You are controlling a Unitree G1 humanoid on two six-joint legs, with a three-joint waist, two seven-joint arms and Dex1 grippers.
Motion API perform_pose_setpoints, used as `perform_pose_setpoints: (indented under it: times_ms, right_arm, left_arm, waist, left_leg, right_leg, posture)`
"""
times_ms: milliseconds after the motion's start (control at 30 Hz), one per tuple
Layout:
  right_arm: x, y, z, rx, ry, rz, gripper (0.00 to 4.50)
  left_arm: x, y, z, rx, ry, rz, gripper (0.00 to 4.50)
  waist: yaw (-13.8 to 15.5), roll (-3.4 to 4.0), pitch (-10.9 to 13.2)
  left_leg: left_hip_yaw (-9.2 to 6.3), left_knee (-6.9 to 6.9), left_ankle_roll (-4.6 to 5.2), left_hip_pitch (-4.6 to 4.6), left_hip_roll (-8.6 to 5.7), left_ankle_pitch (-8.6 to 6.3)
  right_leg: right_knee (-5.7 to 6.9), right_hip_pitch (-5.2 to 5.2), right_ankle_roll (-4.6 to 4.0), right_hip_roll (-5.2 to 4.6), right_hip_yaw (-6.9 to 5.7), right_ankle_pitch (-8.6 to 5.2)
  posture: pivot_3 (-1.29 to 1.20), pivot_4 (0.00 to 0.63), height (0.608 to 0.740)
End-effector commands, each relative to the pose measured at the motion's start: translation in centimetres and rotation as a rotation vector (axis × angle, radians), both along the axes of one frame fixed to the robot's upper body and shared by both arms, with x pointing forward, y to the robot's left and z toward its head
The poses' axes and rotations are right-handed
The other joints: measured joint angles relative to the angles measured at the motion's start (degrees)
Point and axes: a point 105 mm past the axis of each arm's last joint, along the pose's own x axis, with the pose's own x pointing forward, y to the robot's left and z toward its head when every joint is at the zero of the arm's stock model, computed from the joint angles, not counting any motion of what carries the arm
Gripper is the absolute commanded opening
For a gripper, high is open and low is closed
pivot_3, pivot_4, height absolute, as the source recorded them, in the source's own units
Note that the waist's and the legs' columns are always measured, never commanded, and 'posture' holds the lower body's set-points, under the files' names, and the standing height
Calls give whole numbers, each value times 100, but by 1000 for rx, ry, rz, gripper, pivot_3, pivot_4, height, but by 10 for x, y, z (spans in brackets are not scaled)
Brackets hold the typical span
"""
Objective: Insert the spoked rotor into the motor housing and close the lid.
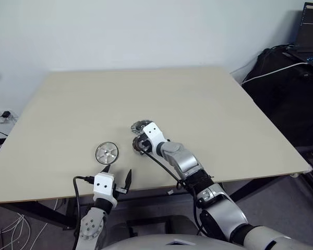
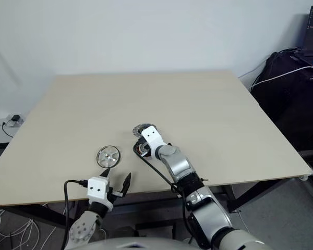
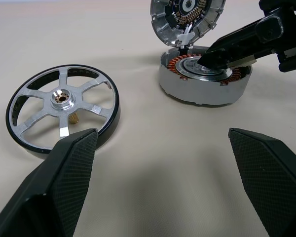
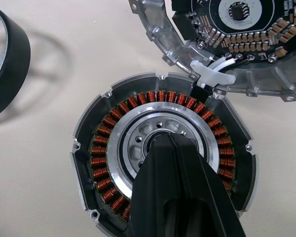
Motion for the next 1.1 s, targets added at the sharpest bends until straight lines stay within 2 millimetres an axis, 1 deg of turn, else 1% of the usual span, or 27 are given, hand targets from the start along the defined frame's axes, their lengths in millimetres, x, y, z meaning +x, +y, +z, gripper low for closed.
perform_pose_setpoints:
  times_ms: [33, 367, 633, 900, 1100]
  right_arm:
    - [1, 6, 10, 22, -31, 17, 12]
    - [2, 10, 15, 27, -56, 34, 12]
    - [4, 8, 15, 16, -71, 21, 12]
    - [10, 0, 19, -12, -114, -13, 12]
    - [8, 1, 23, -8, -123, -2, 12]
  left_arm:
    - [5, -2, 13, -14, -52, -1, 4500]
    - [6, -2, 14, -14, -54, 4, 4500]
    - [6, -1, 14, -11, -53, 5, 4500]
    - [5, -1, 13, -13, -51, 3, 4500]
    - [5, -1, 13, -16, -49, 1, 4500]
  waist:
    - [0, 0, 0]
    - [-5, 0, 0]
    - [-5, 0, 0]
    - [0, 0, 0]
    - [3, 0, 0]
  left_leg:
    - [0, 0, 0, 0, 0, 0]
    - [0, 0, 0, 0, 0, 0]
    - [0, 0, 0, 0, 1, 0]
    - [0, 0, 0, -1, 0, 0]
    - [0, 0, 0, -1, 0, 0]
  right_leg:
    - [0, 0, 0, 0, 0, 0]
    - [0, 0, 0, 0, 0, 0]
    - [1, 0, 0, 0, 0, 0]
    - [0, 0, 0, 0, 0, 0]
    - [0, -1, 0, 0, 0, 0]
  posture:
    - [0, 0, 740]
    - [0, 0, 740]
    - [0, 0, 740]
    - [0, 0, 740]
    - [0, 0, 740]
